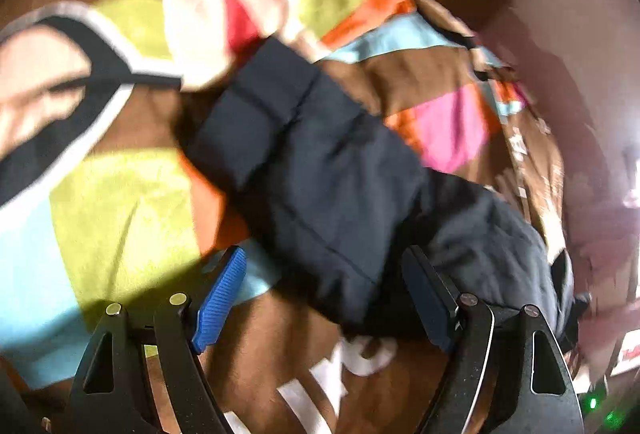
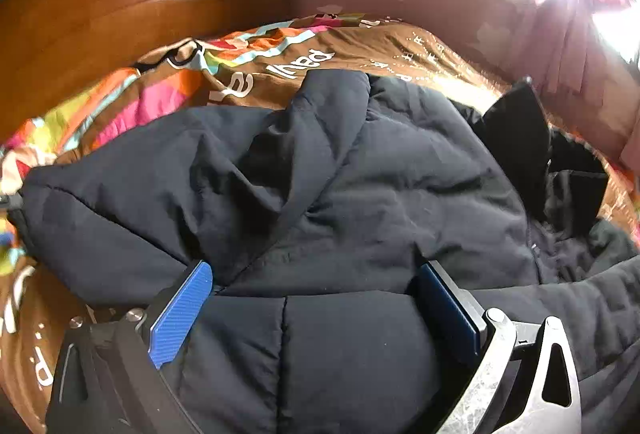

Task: Fold large clothes
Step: 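Move the left gripper to the other sleeve cuff and grasp it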

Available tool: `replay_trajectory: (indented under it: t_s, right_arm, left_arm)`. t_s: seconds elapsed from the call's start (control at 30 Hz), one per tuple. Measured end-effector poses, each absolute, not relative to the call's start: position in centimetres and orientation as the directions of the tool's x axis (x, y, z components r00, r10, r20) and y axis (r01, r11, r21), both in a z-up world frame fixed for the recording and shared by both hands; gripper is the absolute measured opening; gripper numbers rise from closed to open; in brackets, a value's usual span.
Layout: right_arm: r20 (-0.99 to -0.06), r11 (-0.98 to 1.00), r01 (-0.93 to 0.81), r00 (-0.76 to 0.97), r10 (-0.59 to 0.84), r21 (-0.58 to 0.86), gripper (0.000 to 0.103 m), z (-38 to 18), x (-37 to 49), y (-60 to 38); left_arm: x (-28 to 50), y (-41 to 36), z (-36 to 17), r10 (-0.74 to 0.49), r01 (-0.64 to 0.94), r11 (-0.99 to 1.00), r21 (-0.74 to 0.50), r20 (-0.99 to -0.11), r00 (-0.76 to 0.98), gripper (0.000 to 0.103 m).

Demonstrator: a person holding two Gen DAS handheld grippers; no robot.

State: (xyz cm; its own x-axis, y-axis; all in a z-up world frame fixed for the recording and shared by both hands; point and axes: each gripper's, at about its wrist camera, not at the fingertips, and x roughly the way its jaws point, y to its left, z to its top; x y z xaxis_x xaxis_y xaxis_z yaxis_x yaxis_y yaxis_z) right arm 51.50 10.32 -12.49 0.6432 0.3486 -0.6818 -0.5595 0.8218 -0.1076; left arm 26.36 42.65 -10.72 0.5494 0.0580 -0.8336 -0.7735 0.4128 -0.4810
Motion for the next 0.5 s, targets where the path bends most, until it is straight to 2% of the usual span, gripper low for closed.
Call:
replay_trajectory:
  t_s: [0.13,0.2,0.23,0.27,0.37,0.5]
  right_arm:
    - [-0.669,0.822,-0.558,0.655,0.352,-0.113,0.103,-12.6,51.1,10.3]
    - [-0.670,0.822,-0.559,0.651,0.357,-0.105,0.103,-12.6,51.2,10.3]
    - [-0.669,0.823,-0.559,0.651,0.358,-0.103,0.103,-12.6,51.1,10.3]
    - [-0.669,0.823,-0.560,0.649,0.361,-0.099,0.103,-12.6,51.1,10.3]
    - [-0.662,0.821,-0.566,0.644,0.383,-0.075,0.103,-12.3,51.0,9.9]
    - [-0.601,0.820,-0.572,0.654,0.459,0.003,0.103,-10.4,50.1,8.0]
  left_arm:
    - [25.9,43.5,-11.7,0.078,-0.798,0.338,-0.499,-0.830,0.552,0.074]
    - [26.0,43.6,-11.3,0.092,-0.788,0.344,-0.511,-0.816,0.570,0.058]
    - [26.2,43.6,-11.1,0.101,-0.786,0.360,-0.504,-0.816,0.569,0.035]
    - [26.3,43.5,-10.7,0.120,-0.792,0.384,-0.475,-0.824,0.553,0.020]
    - [26.5,43.1,-9.5,0.168,-0.770,0.434,-0.467,-0.798,0.579,0.006]
    - [26.1,41.3,-5.4,0.278,-0.726,0.537,-0.429,-0.723,0.633,0.003]
